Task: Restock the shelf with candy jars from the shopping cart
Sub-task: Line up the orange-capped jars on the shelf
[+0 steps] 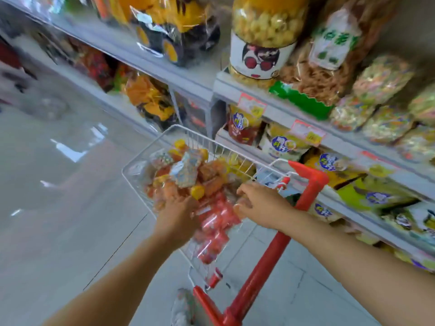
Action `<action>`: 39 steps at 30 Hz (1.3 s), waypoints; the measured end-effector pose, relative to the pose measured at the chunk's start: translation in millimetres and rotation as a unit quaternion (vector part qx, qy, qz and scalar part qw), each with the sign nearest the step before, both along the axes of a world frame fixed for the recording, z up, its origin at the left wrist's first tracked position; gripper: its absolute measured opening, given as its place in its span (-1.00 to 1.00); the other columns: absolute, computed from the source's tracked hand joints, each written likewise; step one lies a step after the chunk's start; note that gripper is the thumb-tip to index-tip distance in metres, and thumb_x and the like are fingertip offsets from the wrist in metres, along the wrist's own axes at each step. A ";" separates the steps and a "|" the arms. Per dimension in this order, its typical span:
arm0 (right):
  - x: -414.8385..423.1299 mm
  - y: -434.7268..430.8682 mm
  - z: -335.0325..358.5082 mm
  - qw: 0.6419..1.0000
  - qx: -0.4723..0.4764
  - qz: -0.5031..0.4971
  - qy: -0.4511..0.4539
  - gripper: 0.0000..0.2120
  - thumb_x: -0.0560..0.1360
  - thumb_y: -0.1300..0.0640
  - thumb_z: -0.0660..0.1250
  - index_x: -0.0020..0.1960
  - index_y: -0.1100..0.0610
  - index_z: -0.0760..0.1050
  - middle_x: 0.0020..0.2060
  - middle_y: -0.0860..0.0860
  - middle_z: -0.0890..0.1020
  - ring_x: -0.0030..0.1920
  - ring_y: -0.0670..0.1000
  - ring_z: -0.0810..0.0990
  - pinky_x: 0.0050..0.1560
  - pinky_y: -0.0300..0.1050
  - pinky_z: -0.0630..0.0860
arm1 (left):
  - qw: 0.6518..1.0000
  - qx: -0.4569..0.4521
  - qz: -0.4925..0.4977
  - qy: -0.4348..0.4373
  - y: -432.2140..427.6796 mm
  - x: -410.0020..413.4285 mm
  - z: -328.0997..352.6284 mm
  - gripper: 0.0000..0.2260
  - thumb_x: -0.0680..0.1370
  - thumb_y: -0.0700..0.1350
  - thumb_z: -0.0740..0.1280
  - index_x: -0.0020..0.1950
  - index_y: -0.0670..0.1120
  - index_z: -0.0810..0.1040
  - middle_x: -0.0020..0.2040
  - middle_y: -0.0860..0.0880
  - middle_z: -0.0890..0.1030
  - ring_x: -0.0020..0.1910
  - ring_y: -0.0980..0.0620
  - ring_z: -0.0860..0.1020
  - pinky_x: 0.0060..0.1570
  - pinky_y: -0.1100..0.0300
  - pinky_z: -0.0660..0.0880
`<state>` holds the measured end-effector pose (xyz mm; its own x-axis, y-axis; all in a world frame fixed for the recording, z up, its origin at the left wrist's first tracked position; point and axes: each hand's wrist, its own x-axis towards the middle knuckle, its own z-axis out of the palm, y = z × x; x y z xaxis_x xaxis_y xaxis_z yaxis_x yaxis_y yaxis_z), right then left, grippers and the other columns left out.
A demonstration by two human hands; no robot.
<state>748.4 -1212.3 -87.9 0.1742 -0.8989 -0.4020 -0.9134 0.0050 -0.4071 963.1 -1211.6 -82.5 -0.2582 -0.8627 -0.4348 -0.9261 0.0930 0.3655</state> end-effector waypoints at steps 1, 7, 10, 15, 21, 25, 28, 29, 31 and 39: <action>7.5 -4.1 -11.5 0.999 0.011 0.009 0.033 -0.69 0.53 0.06 0.23 0.24 0.11 0.41 0.17 0.11 0.47 0.17 0.17 0.51 0.13 0.02 0.47 | 1.000 0.006 0.006 -0.005 0.7 7.0 -8.1 -0.68 0.52 0.00 0.24 0.23 -0.06 0.54 0.22 -0.11 0.49 0.24 -0.15 0.42 0.08 0.11 0.38; 29.2 -22.6 -55.3 0.965 0.094 0.093 0.228 -0.63 0.54 0.00 0.26 0.34 -0.03 0.37 0.30 0.08 0.38 0.32 0.13 0.43 0.29 0.04 0.29 | 1.000 -0.002 0.022 -0.018 -5.4 23.7 -38.5 -0.65 0.54 -0.09 0.26 0.33 0.01 0.45 0.24 -0.05 0.48 0.20 -0.11 0.43 0.05 0.06 0.47; 33.1 -27.0 -64.2 0.957 0.071 0.098 0.265 -0.67 0.51 0.05 0.33 0.26 0.00 0.40 0.23 0.06 0.46 0.26 0.10 0.48 0.26 0.04 0.29 | 1.000 -0.015 0.023 -0.013 -8.7 26.9 -44.9 -0.68 0.55 -0.11 0.26 0.31 0.01 0.49 0.20 -0.04 0.49 0.19 -0.10 0.41 0.00 0.10 0.41; 37.6 -31.5 -39.1 0.981 0.011 0.036 0.193 -0.71 0.53 0.01 0.25 0.21 0.05 0.35 0.12 0.11 0.45 0.06 0.17 0.53 0.06 0.01 0.39 | 0.979 0.041 0.165 0.112 -15.3 22.6 -36.1 -0.77 0.62 -0.08 0.20 0.05 -0.15 0.61 -0.05 -0.10 0.64 -0.11 -0.07 0.57 -0.16 0.11 0.49; 53.0 -31.0 4.9 0.988 -0.042 0.049 -0.143 -0.51 0.38 -0.05 0.44 0.23 -0.09 0.32 0.16 -0.13 0.45 0.10 0.01 0.51 0.02 -0.04 0.49 | 0.663 0.387 0.453 0.454 -26.3 5.7 -10.3 -0.46 0.64 0.17 0.06 0.13 -0.30 0.51 0.03 -0.26 0.64 -0.03 -0.17 0.64 -0.07 0.00 0.61; 65.9 -25.2 0.8 0.971 -0.026 0.080 -0.223 -0.33 0.37 -0.06 0.48 0.36 -0.08 0.20 0.20 -0.08 0.49 0.11 -0.06 0.57 0.10 -0.04 0.54 | 0.649 0.339 0.458 0.504 -29.9 11.4 -8.6 -0.64 0.62 0.05 0.21 0.22 -0.21 0.50 -0.13 -0.19 0.59 -0.25 -0.05 0.60 -0.30 0.12 0.60; 69.9 -35.1 -11.1 0.977 -0.041 0.010 -0.209 -0.47 0.45 -0.07 0.40 0.33 -0.06 0.25 0.22 -0.11 0.44 0.02 -0.14 0.58 0.01 -0.11 0.55 | 0.691 0.261 0.501 0.452 -32.4 30.4 -18.9 -0.67 0.62 0.04 0.22 0.23 -0.18 0.49 -0.01 -0.24 0.64 -0.18 -0.10 0.62 -0.13 0.00 0.63; 71.7 -40.1 -17.8 0.983 -0.042 -0.018 -0.178 -0.53 0.48 -0.08 0.37 0.31 -0.02 0.28 0.20 -0.09 0.46 -0.01 -0.12 0.58 0.00 -0.08 0.55 | 0.699 0.236 0.517 0.434 -33.1 37.5 -21.5 -0.68 0.61 0.04 0.21 0.23 -0.15 0.48 0.04 -0.25 0.65 -0.19 -0.10 0.64 -0.11 0.00 0.63; 79.3 -49.0 -34.6 0.994 -0.013 -0.055 -0.094 -0.52 0.50 -0.11 0.36 0.31 0.05 0.30 0.12 -0.02 0.52 0.00 -0.02 0.57 -0.01 -0.06 0.52 | 0.699 0.209 0.532 0.430 -34.9 49.9 -26.7 -0.69 0.60 0.04 0.20 0.27 -0.09 0.45 0.08 -0.21 0.64 -0.30 -0.07 0.66 -0.20 0.08 0.60; 119.2 -64.3 -81.5 0.988 -0.018 -0.152 -0.006 -0.50 0.42 -0.11 0.46 0.15 0.16 0.35 0.07 0.09 0.58 0.04 0.12 0.56 -0.19 -0.07 0.48 | 0.725 0.212 0.491 0.434 -34.7 69.1 -31.2 -0.79 0.57 -0.01 0.20 0.11 -0.04 0.53 0.01 -0.13 0.67 -0.26 -0.01 0.66 0.03 0.03 0.59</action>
<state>867.7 -1276.6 -169.4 -0.1011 -0.9239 -0.3689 -0.8675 0.2634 -0.4220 1032.2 -1246.2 -113.8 0.0543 -0.6517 -0.7565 0.1266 -0.7470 0.6527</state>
